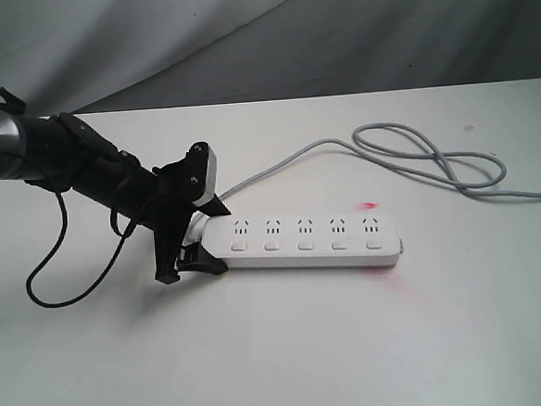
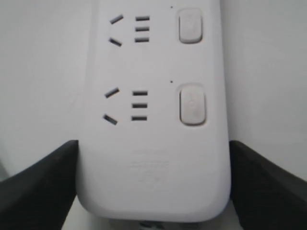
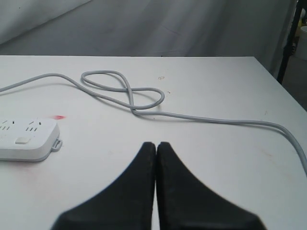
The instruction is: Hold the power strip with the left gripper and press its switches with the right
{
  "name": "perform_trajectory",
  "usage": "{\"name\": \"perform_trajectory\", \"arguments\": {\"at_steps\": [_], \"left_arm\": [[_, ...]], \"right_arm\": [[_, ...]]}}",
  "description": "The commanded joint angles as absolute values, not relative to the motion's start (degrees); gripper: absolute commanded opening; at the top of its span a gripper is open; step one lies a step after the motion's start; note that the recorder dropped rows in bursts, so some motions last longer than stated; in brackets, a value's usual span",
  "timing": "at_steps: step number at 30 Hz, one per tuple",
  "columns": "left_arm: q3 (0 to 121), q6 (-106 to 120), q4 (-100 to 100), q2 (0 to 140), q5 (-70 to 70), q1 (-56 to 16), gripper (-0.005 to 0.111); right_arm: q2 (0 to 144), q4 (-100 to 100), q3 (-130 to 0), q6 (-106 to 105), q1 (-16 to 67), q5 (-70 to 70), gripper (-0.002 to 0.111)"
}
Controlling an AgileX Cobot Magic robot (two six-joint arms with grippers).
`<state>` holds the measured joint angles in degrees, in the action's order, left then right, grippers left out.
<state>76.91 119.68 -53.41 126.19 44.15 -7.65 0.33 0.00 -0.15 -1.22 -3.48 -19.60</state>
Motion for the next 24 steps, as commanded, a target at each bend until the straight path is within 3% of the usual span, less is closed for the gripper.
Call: {"name": "perform_trajectory", "arguments": {"at_steps": [1, 24], "left_arm": [[77.0, 120.0, -54.1, 126.1, 43.3, -8.0, 0.001], [77.0, 120.0, -54.1, 126.1, 43.3, -8.0, 0.000]], "right_arm": [[0.0, -0.3, 0.0, -1.2, -3.4, -19.5, 0.000], [0.0, -0.3, 0.0, -1.2, -3.4, -19.5, 0.000]]}}
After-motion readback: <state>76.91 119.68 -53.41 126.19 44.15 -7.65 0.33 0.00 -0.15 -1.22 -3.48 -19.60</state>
